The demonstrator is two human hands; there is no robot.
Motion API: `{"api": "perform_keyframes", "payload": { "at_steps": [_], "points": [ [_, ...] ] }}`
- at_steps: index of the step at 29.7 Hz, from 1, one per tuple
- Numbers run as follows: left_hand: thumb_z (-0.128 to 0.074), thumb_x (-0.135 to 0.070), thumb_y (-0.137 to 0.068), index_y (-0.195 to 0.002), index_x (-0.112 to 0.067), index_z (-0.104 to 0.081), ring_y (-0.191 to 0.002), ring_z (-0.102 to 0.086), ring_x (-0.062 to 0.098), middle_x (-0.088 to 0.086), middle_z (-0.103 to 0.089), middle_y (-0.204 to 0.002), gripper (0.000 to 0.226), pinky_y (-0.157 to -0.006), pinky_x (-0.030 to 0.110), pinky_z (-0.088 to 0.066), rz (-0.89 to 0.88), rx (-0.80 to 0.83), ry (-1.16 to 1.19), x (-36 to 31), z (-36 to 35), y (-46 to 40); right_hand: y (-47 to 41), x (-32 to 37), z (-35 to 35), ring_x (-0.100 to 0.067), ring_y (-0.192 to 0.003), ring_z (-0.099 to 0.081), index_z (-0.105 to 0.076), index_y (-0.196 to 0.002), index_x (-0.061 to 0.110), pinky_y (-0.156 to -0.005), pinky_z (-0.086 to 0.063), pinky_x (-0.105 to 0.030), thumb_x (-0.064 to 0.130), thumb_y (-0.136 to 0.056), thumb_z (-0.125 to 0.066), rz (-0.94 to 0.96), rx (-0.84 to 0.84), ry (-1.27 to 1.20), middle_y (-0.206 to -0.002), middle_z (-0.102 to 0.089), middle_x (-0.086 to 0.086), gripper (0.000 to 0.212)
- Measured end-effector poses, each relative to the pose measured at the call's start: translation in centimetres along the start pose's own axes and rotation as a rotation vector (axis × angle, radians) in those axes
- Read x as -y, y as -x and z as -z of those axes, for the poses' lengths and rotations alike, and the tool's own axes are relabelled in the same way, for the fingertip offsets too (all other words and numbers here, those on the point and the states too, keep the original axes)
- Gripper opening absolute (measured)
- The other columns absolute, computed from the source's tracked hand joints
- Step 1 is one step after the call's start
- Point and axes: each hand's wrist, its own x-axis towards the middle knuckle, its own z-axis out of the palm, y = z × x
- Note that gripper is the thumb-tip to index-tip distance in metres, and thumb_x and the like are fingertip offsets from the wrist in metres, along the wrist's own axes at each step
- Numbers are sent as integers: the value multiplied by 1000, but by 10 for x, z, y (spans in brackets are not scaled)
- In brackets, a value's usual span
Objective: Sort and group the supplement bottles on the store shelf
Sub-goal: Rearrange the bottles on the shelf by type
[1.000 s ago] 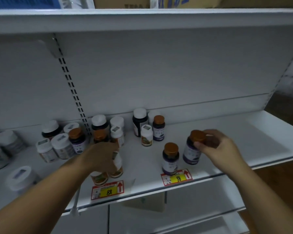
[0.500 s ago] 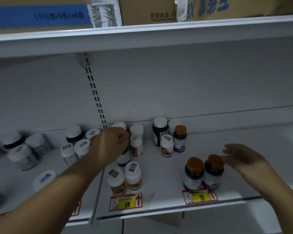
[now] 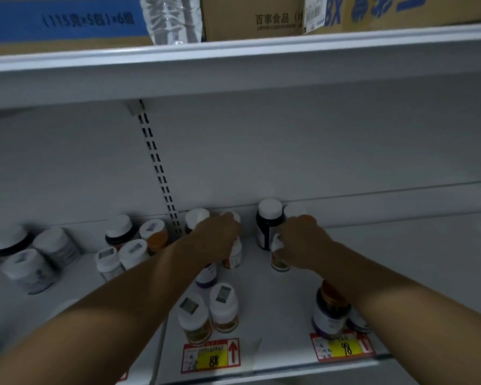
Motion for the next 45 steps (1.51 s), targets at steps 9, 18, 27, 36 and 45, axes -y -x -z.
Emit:
{"api": "perform_keyframes", "payload": {
  "at_steps": [9,18,27,36,45],
  "points": [
    [-69,-40,-79,-77,-16,-76,-69,-68,15,6,-75,-79,25,-65,28,-54,-32,-285,540,18,75,70,22,-13,62,-4,-74,-64,-67,-109,13,-59,-50,-13,15,-77,-73,-164,6,-1152,-112,-64,-5,32],
    [-73,-40,-73,-75,-26,-77,-70,-72,24,8,-77,-77,14,-62,36,-62,35,-247,749,41,100,133,23,45,104,0,-76,-68,-67,-96,25,-60,-53,-13,13,-79,-71,31,1,-1252,-98,-65,11,22],
    [-73,-35,-76,-92,-19,-72,-83,-63,12,0,-71,-95,23,-72,24,-50,190,-268,536,58,24,138,13,62,46,-7,-86,-61,-65,-108,12,-71,-50,-9,7,-73,-76,-108,-43,-1016,-98,-65,3,37],
    [-81,-22,-68,-69,-15,-72,-36,-51,-2,-8,-61,-51,12,-36,12,-40,284,-143,843,50,-27,108,8,86,6,-12,-94,-58,-65,-110,15,-80,-47,-25,8,-71,-76,-109,145,-927,-104,-62,2,41],
    [-68,-45,-77,-59,-18,-63,-51,-51,9,-4,-58,-56,33,-50,22,-37,342,-381,547,43,-13,107,12,78,7,-8,-96,-57,-63,-114,11,-81,-49,-22,14,-81,-67,-97,60,-963,-122,-63,-5,33]
  ]
}}
